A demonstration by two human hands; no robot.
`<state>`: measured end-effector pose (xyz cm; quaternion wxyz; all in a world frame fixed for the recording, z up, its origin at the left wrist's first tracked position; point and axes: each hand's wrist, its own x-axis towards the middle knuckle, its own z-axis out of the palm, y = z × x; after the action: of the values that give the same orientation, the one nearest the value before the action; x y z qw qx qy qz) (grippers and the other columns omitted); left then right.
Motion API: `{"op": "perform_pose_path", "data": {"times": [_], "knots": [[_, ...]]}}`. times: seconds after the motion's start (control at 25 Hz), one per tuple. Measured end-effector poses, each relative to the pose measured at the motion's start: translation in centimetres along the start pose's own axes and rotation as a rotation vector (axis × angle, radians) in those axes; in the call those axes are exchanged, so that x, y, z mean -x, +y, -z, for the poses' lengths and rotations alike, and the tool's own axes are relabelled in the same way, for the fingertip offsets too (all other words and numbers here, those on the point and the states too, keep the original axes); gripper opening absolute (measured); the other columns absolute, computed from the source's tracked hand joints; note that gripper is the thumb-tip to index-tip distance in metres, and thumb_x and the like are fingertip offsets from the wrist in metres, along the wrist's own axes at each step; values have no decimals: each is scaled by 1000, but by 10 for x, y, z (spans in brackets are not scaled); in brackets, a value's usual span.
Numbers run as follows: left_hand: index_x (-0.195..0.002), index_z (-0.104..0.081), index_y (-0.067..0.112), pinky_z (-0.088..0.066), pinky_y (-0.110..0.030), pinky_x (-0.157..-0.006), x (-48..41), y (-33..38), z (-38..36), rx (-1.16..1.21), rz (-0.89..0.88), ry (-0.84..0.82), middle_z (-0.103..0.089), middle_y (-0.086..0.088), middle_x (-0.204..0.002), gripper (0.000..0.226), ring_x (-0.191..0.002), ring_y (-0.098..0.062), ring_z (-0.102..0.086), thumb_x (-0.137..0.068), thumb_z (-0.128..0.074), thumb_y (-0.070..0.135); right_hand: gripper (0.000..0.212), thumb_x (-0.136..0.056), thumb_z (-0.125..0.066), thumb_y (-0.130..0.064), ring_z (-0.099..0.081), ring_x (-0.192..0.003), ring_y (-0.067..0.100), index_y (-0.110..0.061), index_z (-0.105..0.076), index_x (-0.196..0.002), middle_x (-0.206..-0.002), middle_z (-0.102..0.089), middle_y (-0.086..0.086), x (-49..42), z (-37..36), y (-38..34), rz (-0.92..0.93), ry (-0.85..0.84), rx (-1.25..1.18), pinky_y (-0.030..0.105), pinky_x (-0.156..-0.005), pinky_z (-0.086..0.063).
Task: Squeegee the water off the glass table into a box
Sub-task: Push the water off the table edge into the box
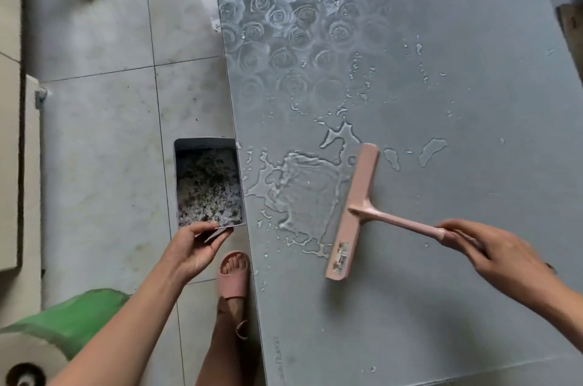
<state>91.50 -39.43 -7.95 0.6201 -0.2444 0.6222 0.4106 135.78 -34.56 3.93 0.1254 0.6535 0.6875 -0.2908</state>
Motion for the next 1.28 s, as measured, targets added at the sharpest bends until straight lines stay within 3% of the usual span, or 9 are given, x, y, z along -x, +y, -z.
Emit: {"op": "perform_pose_path", "data": {"times": [0.16,0.32,0.44,0.56,0.68,0.84,1.08,1.28], "knots": [[-87,-50,-2,-40,-49,-98,0,-5,0,6,-15,-31,-45,-26,-122,18,-125,-44,-45,-91,-34,-10,20,-88,-49,-48,-66,-89,24,-44,-63,-102,-99,-71,-12,-4,3,-8,-1,8,21,32,-63,-42],[-79,-48,1,-43,-51,-94,2,-4,0,24,-27,-61,-47,-24,-114,21,-121,-43,-47,-89,-35,-11,20,-92,-52,-41,-65,-92,26,-36,-64,-108,-101,-70,-8,-41,-18,-66,157,16,26,33,-66,-44],[-73,-47,2,-55,-48,-83,3,0,-3,38,-36,-110,-53,-21,-96,24,-113,-40,-51,-88,-36,-12,24,-89,-47,-49,-67,-86,23,-41,-64,-103,-97,-71,-11,-47,-2,-68,187,62,64,32,-63,-46],[-69,-47,2,-55,-47,-73,-1,4,-4,58,-36,-141,-55,-20,-90,26,-100,-37,-56,-87,-36,-13,38,-81,-34,-60,-67,-82,24,-45,-63,-100,-94,-71,-14,-40,18,-53,141,111,104,35,-61,-50],[-66,-46,3,-56,-45,-72,-6,9,-9,69,-51,-153,-55,-18,-85,29,-93,-35,-58,-87,-36,-14,40,-82,-37,-56,-67,-82,26,-38,-66,-103,-94,-72,-8,-55,15,-71,176,87,126,34,-60,-47],[-65,-46,2,-58,-43,-70,-9,16,-15,92,-73,-163,-53,-18,-85,29,-92,-34,-58,-86,-36,-15,26,-91,-48,-45,-64,-89,28,-35,-64,-110,-98,-71,-4,-88,-1,-125,274,35,137,35,-67,-46],[-66,-47,1,-60,-40,-66,-8,21,-14,120,-67,-182,-59,-19,-80,27,-88,-34,-61,-85,-38,-16,43,-83,-32,-61,-67,-82,26,-43,-64,-106,-92,-71,-9,-100,31,-149,367,125,195,29,-55,-35],[-52,-53,-2,-60,-40,-69,-9,27,-17,149,-53,-196,-64,-18,-75,38,-86,-33,-62,-85,-39,-16,52,-77,-25,-65,-67,-85,26,-45,-65,-105,-94,-71,-10,-103,56,-137,294,82,310,34,-60,-48]]}}
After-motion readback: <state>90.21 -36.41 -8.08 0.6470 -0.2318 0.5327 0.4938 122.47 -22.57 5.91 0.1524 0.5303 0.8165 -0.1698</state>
